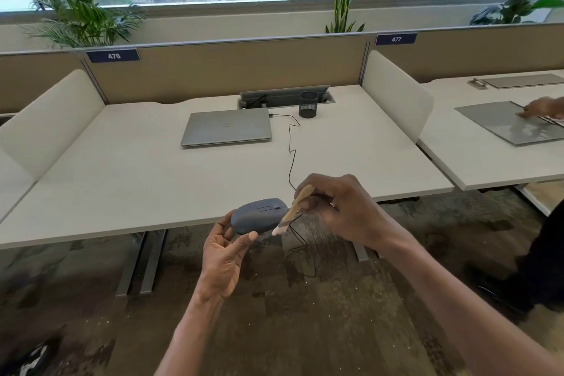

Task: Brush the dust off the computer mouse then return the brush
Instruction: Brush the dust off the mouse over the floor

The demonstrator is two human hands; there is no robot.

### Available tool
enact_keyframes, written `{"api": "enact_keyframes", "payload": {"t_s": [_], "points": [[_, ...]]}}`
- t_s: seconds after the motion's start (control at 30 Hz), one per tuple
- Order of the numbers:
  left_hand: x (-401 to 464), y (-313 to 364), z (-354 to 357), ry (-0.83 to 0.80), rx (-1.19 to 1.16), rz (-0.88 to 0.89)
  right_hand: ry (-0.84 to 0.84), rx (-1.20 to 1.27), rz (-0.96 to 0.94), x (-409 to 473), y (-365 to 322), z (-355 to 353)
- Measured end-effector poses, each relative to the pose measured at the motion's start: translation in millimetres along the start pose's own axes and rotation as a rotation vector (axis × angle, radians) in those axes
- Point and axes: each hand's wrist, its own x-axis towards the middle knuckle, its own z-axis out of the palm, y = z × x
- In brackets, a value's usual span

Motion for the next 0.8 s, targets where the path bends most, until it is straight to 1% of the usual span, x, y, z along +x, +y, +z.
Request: {"api": "enact_keyframes", "payload": {"t_s": [0.13,0.23,0.4,0.5,0.67,0.8], "points": [[-2.8,-1.9,3.1,-0.022,0.008,-0.016,0.111,0.085,0.097,-1.6,3.6,5.5],[-5.0,-1.9,2.4,-0.036,0.005,-0.023,0.143,0.059,0.184,-4.6,13.5,4.9],[-7.5,-0.2,-0.9,-0.045,0.006,-0.03,0.208,-0.085,0.237,-5.2,25.6,-7.2],[-8.4,-0.3,-0.2,-0.049,0.021,-0.026,0.27,-0.056,0.267,-2.7,24.7,-9.5],[-10.9,-0.7,3.2,-0.06,0.041,-0.021,0.298,0.026,0.312,0.4,20.7,-1.7],[-14.7,0.6,-0.8,-0.101,0.069,-0.028,0.315,-0.043,0.359,0.0,23.0,-1.3]]}}
